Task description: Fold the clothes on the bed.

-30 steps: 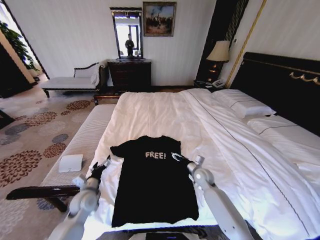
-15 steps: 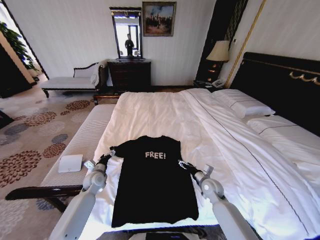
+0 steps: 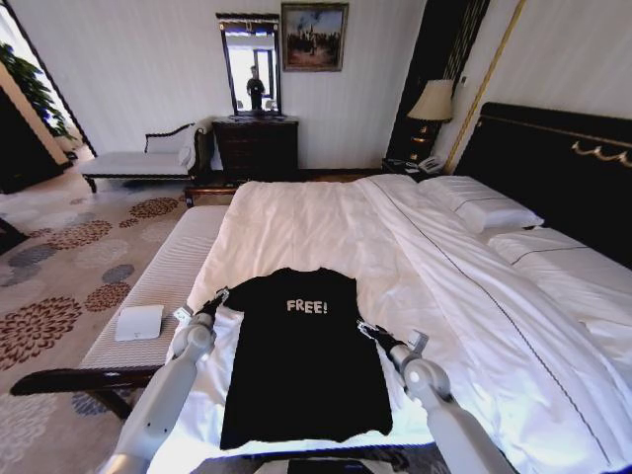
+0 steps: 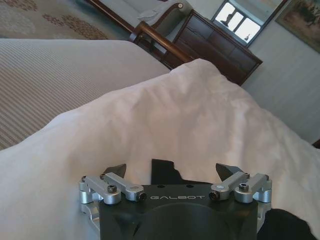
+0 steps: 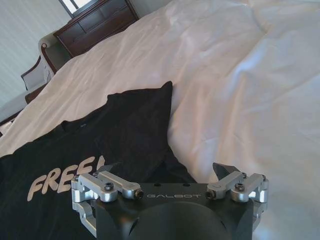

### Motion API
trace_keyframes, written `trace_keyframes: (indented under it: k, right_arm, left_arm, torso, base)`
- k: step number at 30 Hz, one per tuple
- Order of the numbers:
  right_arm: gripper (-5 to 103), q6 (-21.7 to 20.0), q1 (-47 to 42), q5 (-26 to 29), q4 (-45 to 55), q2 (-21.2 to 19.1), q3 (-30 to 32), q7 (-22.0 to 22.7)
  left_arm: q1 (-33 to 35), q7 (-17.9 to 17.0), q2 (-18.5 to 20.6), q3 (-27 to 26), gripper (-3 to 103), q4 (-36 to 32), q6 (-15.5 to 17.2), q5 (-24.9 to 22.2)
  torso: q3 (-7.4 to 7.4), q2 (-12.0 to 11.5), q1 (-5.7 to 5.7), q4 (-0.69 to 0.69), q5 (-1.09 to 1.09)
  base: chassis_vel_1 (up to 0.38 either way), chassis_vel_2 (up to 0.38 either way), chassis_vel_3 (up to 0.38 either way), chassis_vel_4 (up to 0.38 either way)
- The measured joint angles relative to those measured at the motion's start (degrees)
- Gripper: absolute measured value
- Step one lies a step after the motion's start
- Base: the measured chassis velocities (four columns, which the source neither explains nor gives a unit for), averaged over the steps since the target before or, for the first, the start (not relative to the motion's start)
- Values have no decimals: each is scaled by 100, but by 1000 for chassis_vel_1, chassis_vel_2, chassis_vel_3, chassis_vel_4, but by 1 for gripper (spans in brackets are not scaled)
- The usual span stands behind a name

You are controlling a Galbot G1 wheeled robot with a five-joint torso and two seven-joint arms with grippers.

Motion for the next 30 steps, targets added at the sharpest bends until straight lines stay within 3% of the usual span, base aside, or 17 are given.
trace_keyframes:
  k: [8,11,12,15,17,21,24,27,30]
  right_arm:
    - [100,2,185,89,-67,-227,-89,49]
    - [100,2,239,127,-73,-259,-125,68]
    - [100,2,239,127,-73,-259,-125,68]
    - [100,-4,267,152,-68,-296,-136,86]
    - [100,-7,293,169,-68,-315,-145,94]
    - [100,-27,434,293,-89,-417,-182,141]
    - [100,-36,472,335,-91,-465,-182,152]
    - [100,-39,480,352,-94,-484,-180,161]
    - [100,-39,479,363,-90,-475,-170,166]
  left_arm:
    - [-220,120,69,131,101,385,-16,125]
    - [-290,181,66,174,86,501,-9,184]
    - [-290,181,66,174,86,501,-9,184]
    - [-357,178,28,233,70,579,40,225]
    - [-367,156,11,241,70,595,58,242]
    - [-405,23,-68,250,48,702,101,312]
    - [-431,-4,-111,244,43,765,83,376]
    - [-429,-15,-124,220,26,780,58,389]
    - [-411,-15,-125,203,22,781,29,409]
  torso:
    - [0,0,0,1,0]
    - [0,0,0,2,1]
    - [0,0,0,2,1]
    - [0,0,0,1,0]
    - [0,0,0,0,0]
    - [0,0,0,1,1]
    - [0,0,0,1,-1]
    - [0,0,0,0,1]
    - [0,0,0,0,0]
  base:
    - [0,0,0,0]
    - [0,0,0,0]
    - [0,0,0,0]
    - [0,0,0,0]
    - [0,0,0,0]
    - [0,0,0,0]
    - [0,0,0,0]
    - [0,0,0,0]
    - [0,0,0,0]
